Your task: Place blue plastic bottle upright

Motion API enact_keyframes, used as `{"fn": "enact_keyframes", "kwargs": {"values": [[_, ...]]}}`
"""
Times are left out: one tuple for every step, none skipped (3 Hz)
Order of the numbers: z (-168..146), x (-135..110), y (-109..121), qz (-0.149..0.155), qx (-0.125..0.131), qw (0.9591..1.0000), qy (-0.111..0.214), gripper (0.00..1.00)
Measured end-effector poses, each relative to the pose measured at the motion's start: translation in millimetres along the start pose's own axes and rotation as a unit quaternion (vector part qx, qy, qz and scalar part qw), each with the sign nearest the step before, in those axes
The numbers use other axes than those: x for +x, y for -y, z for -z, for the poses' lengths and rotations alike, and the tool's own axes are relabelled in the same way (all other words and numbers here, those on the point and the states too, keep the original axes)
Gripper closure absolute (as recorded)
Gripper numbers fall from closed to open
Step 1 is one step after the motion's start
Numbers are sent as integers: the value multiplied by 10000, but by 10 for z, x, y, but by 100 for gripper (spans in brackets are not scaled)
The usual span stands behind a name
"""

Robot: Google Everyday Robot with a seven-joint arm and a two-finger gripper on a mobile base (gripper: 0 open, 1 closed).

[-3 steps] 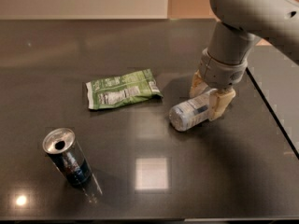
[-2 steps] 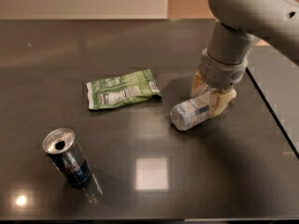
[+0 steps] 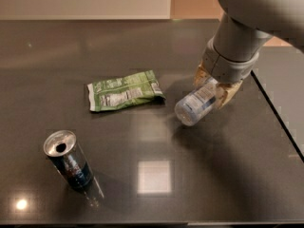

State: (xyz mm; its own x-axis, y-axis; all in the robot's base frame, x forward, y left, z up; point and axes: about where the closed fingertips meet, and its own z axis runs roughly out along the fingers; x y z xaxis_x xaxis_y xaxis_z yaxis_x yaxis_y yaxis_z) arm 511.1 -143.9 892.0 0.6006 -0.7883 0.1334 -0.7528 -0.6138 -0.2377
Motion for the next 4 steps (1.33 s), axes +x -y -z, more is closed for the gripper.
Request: {"fn": "enact_keyframes", "kwargs": {"values": [[238,5,221,636,841,9938,-354,100],[423,18,452,1217,1591,9786,-481,100],[594,2,659,1833,2103,9589,-517,100],[614,-16,666,2089,2108,9532,-571,100]]}}
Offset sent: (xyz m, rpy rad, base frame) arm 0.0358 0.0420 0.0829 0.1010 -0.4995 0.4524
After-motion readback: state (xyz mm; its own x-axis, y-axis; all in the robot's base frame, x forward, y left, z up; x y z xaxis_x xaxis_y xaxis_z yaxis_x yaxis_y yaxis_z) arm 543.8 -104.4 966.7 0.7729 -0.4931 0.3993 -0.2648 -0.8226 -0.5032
